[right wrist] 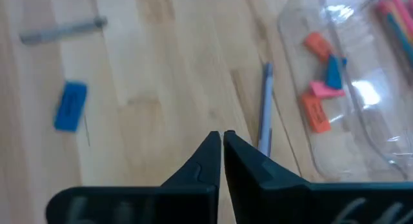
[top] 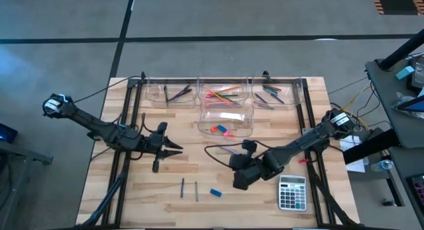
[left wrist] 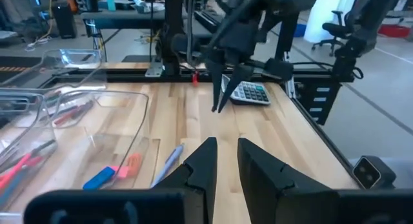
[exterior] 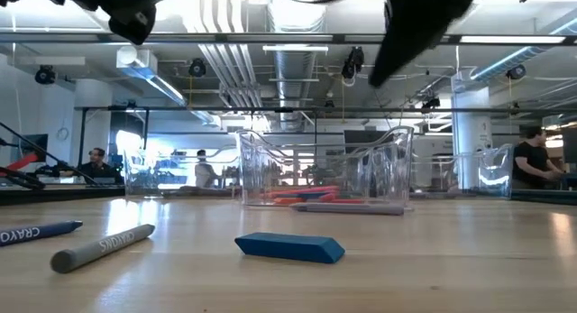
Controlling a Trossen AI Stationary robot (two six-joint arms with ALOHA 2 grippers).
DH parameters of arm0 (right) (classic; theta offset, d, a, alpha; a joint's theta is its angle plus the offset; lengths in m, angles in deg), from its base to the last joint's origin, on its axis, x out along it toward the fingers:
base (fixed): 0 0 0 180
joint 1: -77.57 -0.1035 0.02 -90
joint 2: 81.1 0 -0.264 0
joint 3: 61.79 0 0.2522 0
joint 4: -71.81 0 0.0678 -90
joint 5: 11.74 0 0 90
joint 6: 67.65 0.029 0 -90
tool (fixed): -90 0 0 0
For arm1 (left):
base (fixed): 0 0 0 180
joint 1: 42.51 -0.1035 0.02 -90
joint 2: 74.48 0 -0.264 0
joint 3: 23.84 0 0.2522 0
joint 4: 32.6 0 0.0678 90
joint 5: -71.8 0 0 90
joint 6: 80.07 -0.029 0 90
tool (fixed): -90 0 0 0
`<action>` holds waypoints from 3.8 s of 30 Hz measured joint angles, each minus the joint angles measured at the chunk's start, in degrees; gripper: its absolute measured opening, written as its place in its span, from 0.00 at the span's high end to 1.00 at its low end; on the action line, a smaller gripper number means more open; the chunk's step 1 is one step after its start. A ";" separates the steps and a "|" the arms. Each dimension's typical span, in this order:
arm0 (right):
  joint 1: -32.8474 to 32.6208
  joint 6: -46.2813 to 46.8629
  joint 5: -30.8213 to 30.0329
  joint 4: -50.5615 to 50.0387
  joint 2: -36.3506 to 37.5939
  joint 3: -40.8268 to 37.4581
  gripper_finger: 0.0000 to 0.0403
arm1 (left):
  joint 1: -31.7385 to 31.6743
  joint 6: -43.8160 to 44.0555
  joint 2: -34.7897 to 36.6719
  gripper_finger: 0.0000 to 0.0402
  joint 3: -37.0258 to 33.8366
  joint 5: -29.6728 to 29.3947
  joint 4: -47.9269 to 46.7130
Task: Sort crayons/erasers/pens/pencils in bins
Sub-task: Put the gray pen into the top left transparent bin
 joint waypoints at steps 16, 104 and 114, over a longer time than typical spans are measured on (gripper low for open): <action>-0.57 6.16 -10.78 6.76 -2.67 -13.98 0.52 | 2.97 2.84 -1.12 0.88 0.00 -3.74 -0.52; 11.67 -16.84 -0.99 62.68 9.12 -30.92 0.90 | 3.49 -4.74 1.20 0.88 1.57 0.90 7.01; 36.96 -26.59 23.69 54.12 -1.63 -7.67 0.90 | 5.02 -4.72 1.82 0.88 1.01 0.98 7.10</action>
